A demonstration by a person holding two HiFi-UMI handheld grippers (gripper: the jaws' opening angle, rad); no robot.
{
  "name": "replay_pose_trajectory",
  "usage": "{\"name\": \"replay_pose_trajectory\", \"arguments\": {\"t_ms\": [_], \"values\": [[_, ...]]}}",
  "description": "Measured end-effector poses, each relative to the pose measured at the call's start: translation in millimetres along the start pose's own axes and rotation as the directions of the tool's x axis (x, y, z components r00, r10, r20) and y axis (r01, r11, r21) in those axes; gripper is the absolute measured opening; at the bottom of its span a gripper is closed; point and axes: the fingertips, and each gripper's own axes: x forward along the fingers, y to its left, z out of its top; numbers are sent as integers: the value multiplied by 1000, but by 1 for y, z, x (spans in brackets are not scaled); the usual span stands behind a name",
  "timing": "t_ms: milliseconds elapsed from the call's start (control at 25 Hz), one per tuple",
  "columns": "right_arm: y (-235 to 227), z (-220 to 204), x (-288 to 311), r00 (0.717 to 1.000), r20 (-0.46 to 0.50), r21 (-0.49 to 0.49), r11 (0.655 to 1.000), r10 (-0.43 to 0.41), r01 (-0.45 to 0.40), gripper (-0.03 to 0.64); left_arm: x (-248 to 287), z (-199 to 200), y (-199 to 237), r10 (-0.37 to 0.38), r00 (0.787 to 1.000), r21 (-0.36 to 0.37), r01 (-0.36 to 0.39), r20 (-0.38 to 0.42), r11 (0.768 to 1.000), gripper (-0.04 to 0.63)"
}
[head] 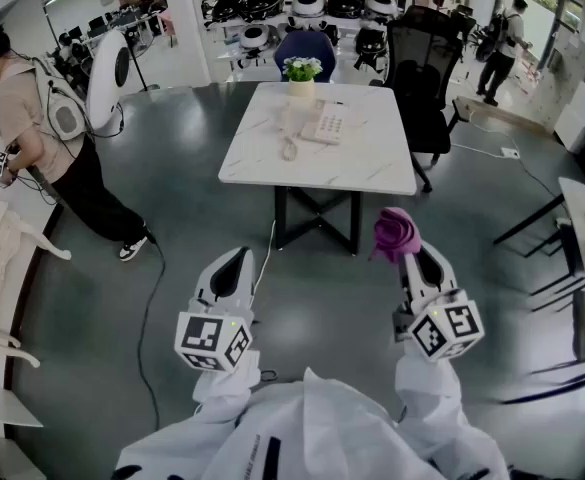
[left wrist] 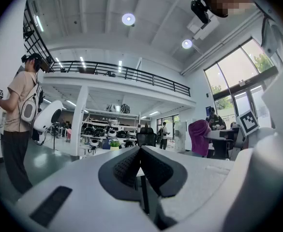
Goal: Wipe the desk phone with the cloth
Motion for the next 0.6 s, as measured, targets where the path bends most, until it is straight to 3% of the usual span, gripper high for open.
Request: {"name": "replay_pose_trajectory", "arguments": {"t_ms": [600], "values": [[-23,0,-7,1000,-11,15,1000,24,-24,35,12,-7,-33,-15,1000,-19,14,-18,1000,-2]]}}
